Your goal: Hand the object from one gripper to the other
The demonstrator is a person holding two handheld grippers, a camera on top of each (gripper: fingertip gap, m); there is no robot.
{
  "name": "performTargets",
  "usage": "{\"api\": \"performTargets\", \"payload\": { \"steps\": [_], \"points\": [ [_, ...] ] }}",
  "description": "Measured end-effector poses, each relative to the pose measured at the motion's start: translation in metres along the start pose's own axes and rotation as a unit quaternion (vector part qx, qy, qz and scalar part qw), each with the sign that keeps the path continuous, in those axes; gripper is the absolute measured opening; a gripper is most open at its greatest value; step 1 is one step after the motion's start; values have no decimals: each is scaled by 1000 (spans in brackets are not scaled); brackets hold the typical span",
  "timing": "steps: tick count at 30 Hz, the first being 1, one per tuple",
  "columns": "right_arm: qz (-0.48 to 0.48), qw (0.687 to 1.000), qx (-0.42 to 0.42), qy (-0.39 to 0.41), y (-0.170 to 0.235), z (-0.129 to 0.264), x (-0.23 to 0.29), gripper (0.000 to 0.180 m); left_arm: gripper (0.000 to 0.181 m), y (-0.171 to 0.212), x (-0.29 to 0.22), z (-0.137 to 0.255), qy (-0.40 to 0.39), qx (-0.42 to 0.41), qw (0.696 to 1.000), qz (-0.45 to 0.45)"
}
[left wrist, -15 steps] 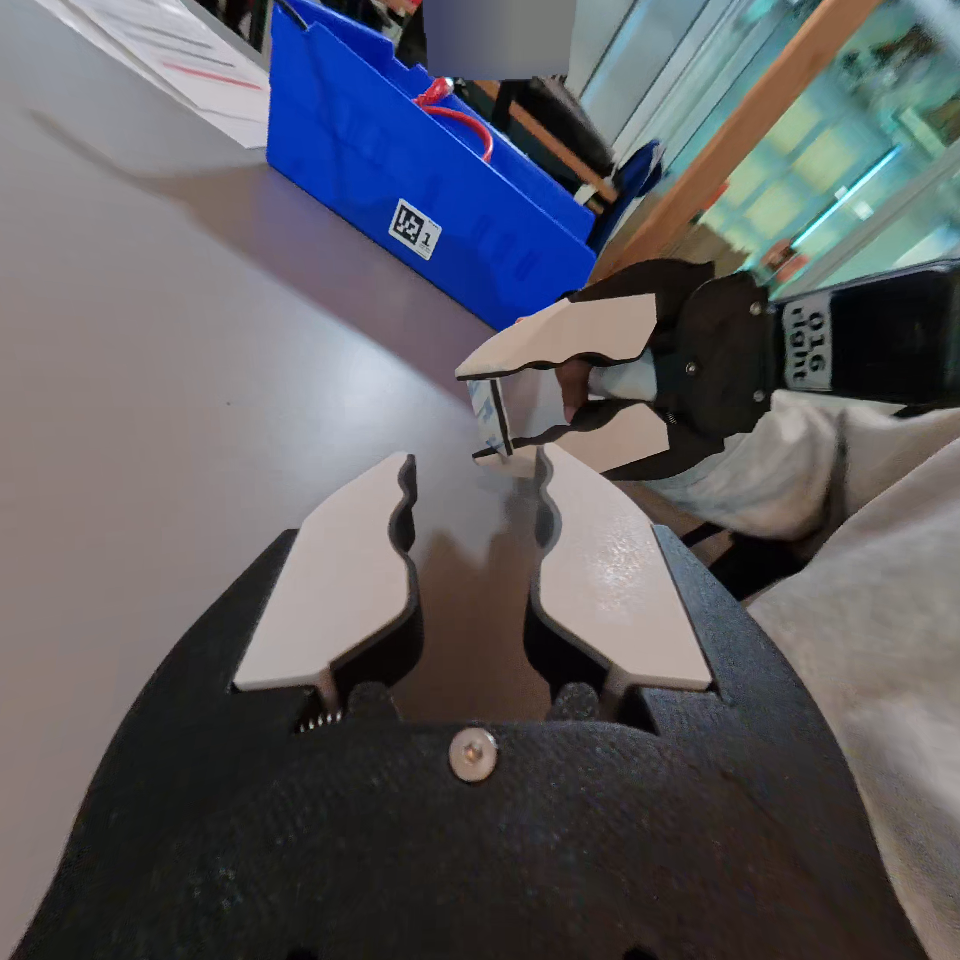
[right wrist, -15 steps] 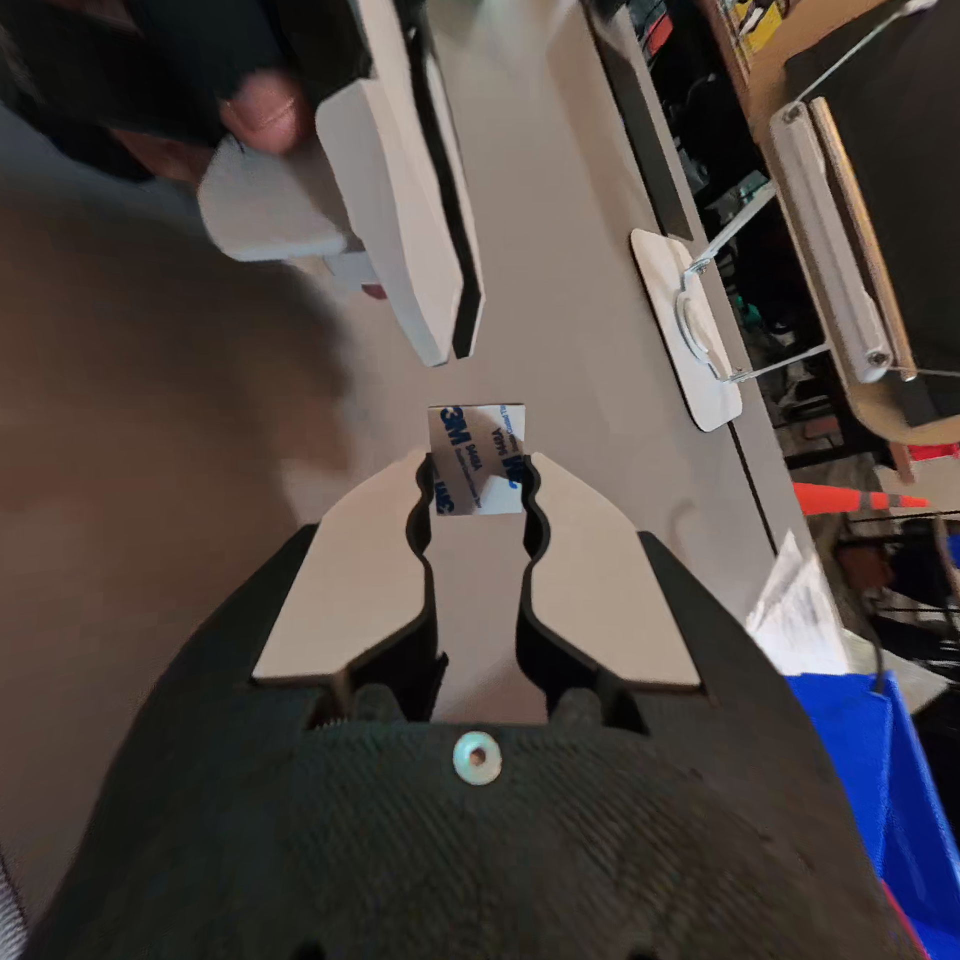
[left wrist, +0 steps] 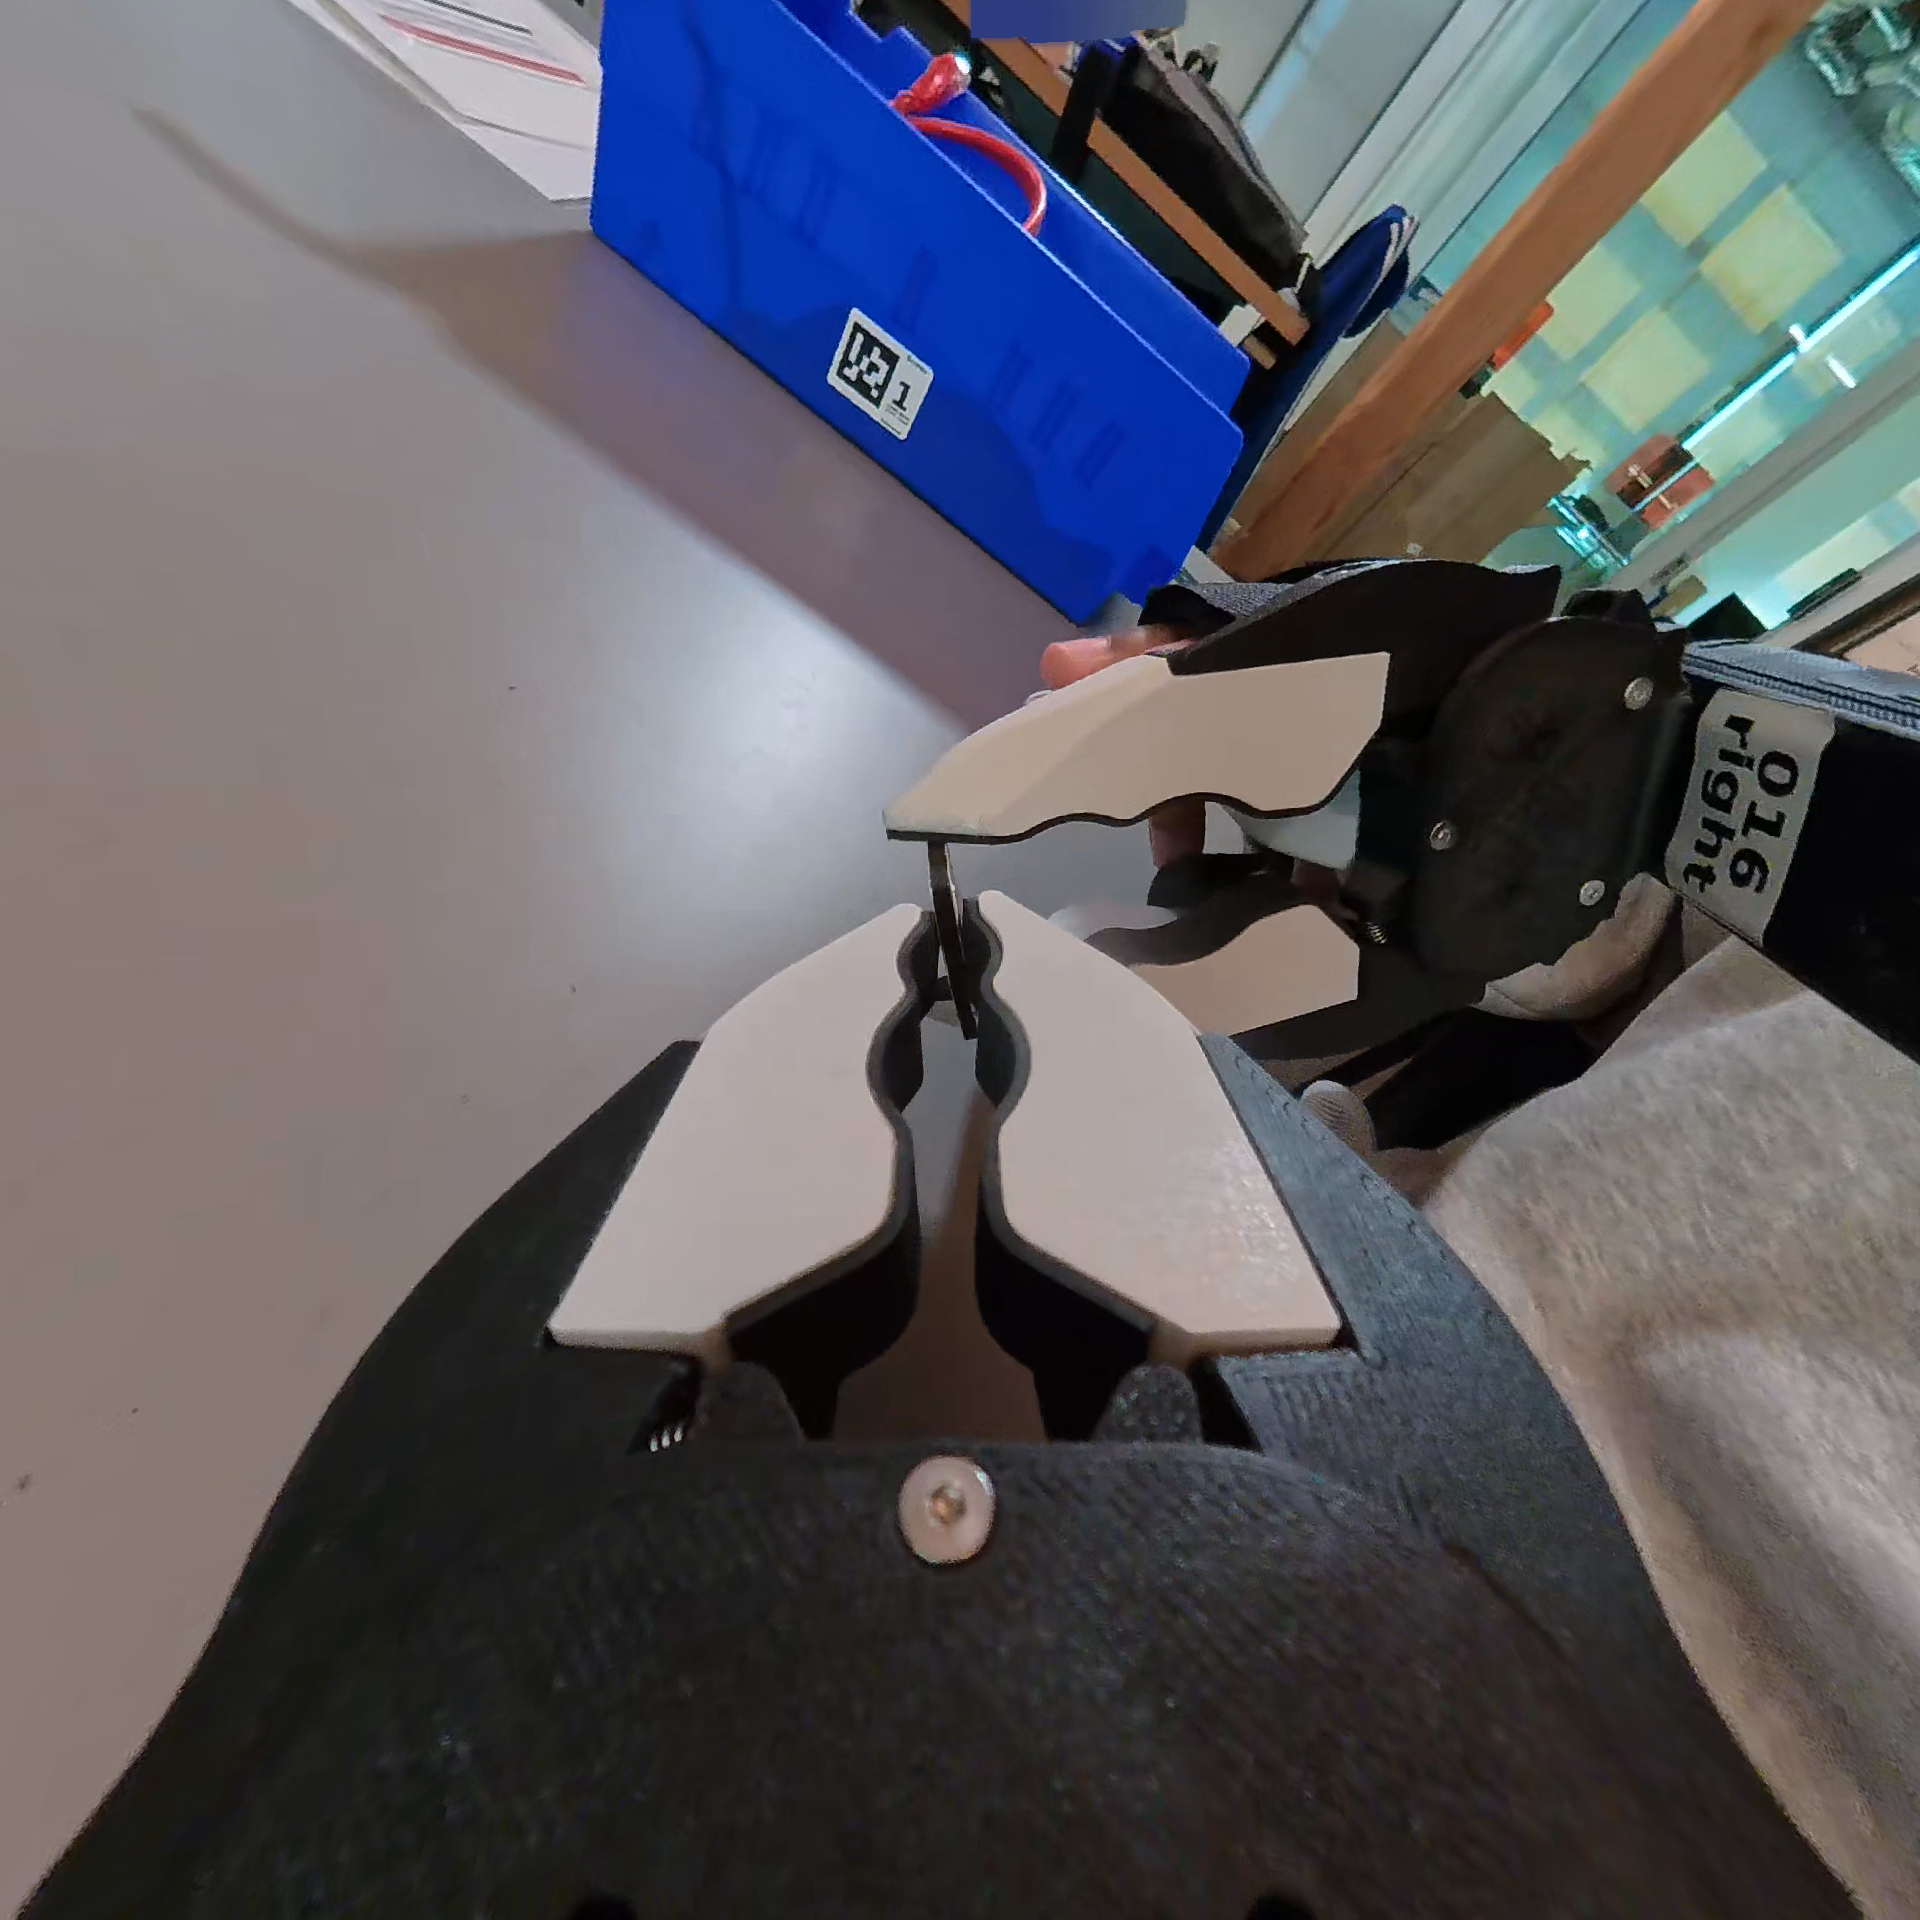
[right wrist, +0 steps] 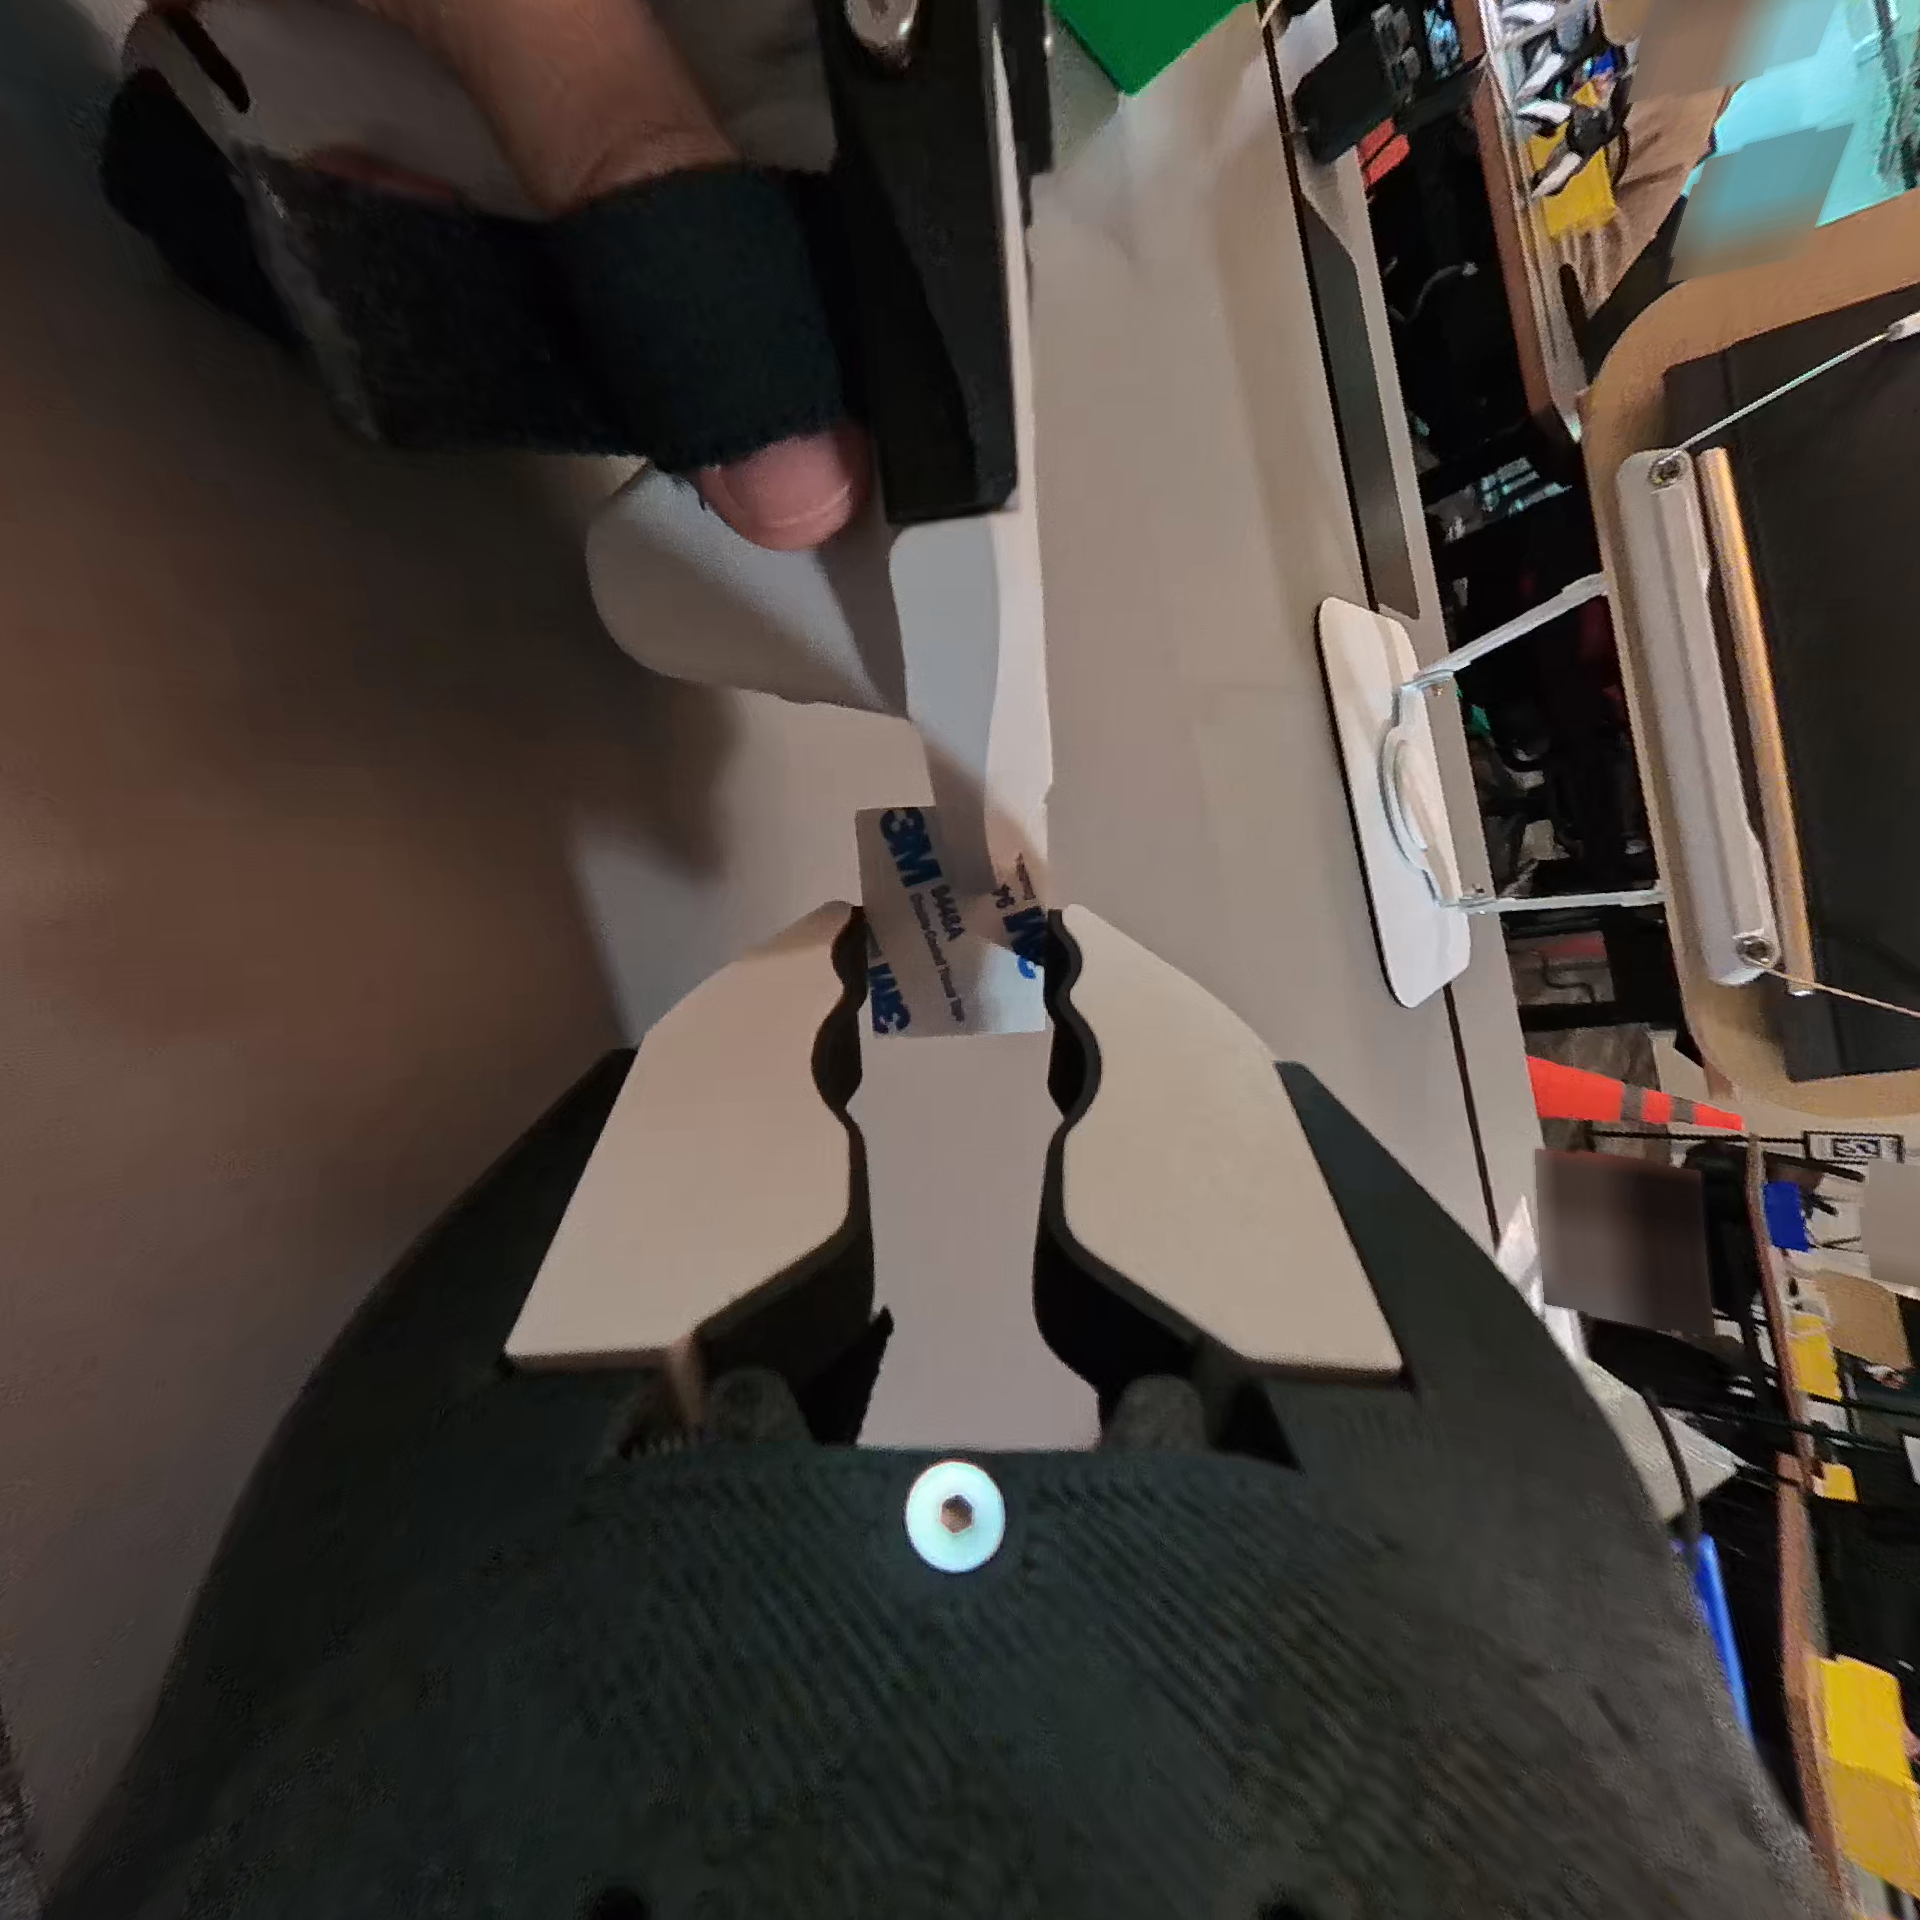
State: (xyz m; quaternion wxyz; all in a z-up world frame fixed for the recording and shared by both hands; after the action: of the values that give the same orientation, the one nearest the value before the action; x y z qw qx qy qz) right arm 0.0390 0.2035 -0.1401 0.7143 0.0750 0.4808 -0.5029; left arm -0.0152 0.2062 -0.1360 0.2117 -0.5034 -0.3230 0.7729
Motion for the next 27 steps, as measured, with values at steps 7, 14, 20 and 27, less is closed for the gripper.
{"api": "performTargets", "payload": {
  "steps": [7, 14, 20, 27],
  "points": [
    [-97, 993, -72, -11, 1, 1, -15, 61, 3, -8, 7, 15, 36, -47, 997, 50],
    [-399, 872, -260, -118, 22, 6, -44, 66, 3, -16, 6, 25, 107, -89, 988, 66],
    [-555, 716, -342, -250, 27, 9, -45, 43, 3, -18, 2, 23, 128, -88, 986, 59],
    [-586, 661, -346, -317, 14, 4, -33, 31, 3, -20, 4, 26, 139, -101, 982, 73]
  ]
}}
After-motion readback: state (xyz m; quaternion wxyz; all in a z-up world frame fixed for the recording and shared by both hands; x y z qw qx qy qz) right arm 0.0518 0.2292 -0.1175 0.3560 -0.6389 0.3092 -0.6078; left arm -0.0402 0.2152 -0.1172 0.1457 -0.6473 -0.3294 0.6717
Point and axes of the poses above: each gripper's, where its closed fingertips meet, z back along the fingers, y out of its underside, x = y × z across the jaws, the point moved 4 cm from there along z, back along the fingers, and after that the axes turned 9 degrees about z, right-handed, at the moved point
